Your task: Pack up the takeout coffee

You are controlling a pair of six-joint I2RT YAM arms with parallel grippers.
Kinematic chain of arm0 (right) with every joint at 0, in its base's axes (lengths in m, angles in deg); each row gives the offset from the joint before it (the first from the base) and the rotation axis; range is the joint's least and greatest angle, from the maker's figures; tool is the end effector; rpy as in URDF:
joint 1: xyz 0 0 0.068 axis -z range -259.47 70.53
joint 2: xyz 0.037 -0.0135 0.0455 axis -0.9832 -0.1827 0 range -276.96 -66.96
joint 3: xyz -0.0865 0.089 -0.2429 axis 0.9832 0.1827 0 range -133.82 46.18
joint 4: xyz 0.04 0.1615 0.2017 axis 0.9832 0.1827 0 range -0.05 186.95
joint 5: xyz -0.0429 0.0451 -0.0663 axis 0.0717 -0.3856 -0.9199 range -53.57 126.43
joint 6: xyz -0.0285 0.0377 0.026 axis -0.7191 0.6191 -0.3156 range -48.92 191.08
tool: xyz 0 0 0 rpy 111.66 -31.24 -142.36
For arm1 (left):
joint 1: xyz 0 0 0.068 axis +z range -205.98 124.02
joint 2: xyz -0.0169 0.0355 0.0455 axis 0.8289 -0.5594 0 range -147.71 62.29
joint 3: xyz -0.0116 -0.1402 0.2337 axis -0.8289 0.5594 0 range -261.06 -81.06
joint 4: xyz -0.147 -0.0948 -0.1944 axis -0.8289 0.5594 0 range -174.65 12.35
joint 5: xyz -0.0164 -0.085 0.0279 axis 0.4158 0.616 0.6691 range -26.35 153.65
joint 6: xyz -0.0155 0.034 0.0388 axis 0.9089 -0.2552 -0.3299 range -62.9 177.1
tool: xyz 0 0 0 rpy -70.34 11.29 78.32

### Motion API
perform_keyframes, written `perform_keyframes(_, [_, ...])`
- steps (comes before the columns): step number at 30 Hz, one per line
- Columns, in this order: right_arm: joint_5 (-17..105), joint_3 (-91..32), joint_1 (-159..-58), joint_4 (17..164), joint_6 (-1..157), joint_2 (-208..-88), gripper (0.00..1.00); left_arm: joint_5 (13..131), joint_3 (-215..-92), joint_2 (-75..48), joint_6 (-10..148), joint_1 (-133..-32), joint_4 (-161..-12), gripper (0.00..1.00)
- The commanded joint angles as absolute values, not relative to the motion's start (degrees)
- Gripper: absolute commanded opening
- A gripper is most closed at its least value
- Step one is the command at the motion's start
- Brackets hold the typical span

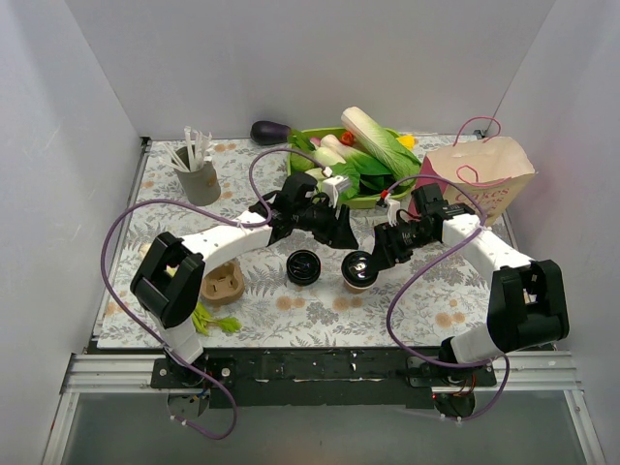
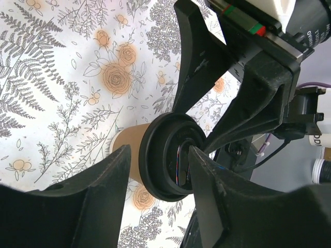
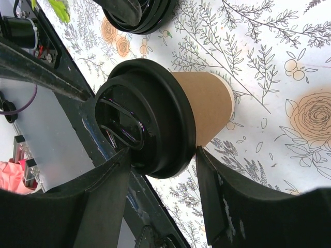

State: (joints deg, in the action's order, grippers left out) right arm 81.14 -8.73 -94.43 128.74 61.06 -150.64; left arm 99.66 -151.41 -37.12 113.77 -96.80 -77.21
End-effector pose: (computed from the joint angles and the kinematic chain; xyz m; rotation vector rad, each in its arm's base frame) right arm 0.2568 0.0946 0.2188 -0.7654 2.4797 1.0847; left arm 0.2808 -0.2702 0.2462 0.0619 2.5812 -1.5115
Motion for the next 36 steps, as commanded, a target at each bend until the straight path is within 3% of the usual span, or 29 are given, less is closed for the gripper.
perform_keyframes(1, [80.20, -8.57, -94.23, 130.03, 61.32, -149.66, 0.60, 102.05, -150.85, -34.65, 113.70, -96.59, -77.79, 0.46])
perform_keyframes(11, [83.19, -9.72, -94.15, 129.59, 61.85, -149.23, 0.67, 106.89, -151.81, -37.46, 113.61, -96.59, -76.48, 0.43])
perform_keyframes(26, [83.36, -10.68, -93.71, 128.89, 62.46, -149.93, 0.69, 110.06, -152.42, -38.96, 114.15, -96.59, -76.83, 0.40])
perform_keyframes(36, [87.94, -11.12, -91.78, 128.63, 62.55, -152.12, 0.71, 110.32, -151.91, -36.14, 116.07, -91.76, -75.68, 0.69])
